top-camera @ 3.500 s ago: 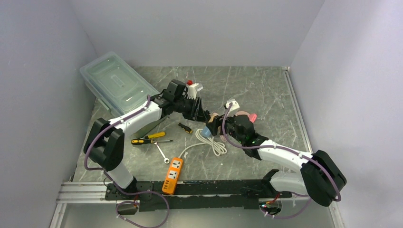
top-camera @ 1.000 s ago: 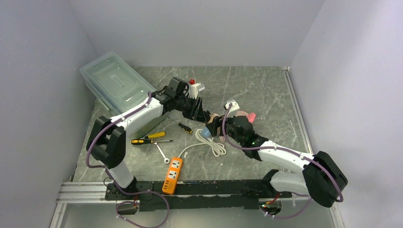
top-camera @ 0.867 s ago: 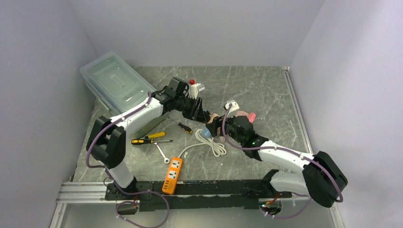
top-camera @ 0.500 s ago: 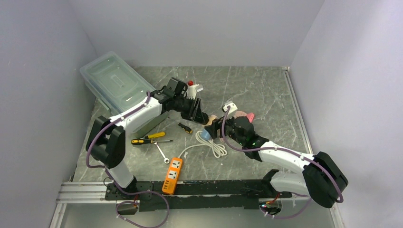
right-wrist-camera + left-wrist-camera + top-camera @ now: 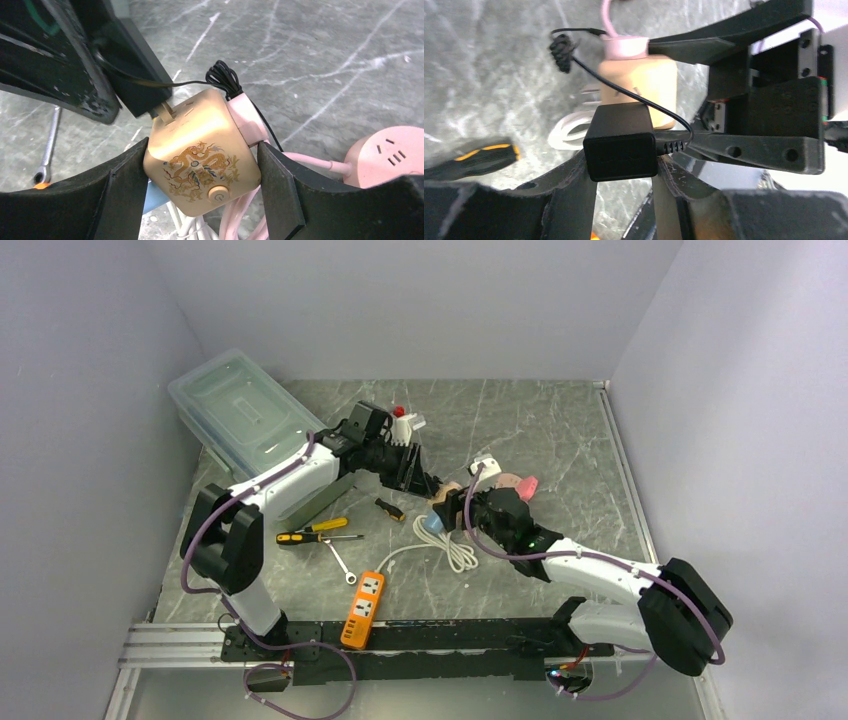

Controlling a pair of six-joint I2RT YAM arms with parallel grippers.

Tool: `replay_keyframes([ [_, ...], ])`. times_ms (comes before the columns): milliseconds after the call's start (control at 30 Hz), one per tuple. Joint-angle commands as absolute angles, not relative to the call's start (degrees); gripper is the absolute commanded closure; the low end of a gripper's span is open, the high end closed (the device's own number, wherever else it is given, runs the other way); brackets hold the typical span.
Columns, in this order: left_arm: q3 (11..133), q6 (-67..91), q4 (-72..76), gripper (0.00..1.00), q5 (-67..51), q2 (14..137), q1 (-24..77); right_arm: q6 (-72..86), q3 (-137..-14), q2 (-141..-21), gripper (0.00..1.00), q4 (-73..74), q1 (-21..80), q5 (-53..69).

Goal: Pull the plug off the socket
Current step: Remove the plug from the socket.

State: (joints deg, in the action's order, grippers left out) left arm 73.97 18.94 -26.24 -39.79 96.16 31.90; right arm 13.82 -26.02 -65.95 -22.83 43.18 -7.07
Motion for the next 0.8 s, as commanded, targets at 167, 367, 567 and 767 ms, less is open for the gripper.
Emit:
replay_keyframes([
  [167,75.72,18.4,-23.58,1.0,-37.2,95.27,30.21,16.2,-28.47,-65.04,1.0,-26.06,42.41,-12.35],
  [367,75.87,17.72,-23.65,1.0,-35.89,94.78,30.21,14.77,-26.15,-62.5,1.0,-29.14,42.44,-10.46],
  [567,82.46,16.0,-24.88,1.0,-28.36,97.73,29.49,12.94,-22.77,-57.14,1.0,-32.29,42.44,-9.71],
  [767,92.03,16.28,-28.14,1.0,-15.11,104.57,28.44,12.6,-20.82,-52.36,1.0,-32.07,42.45,-13.54],
])
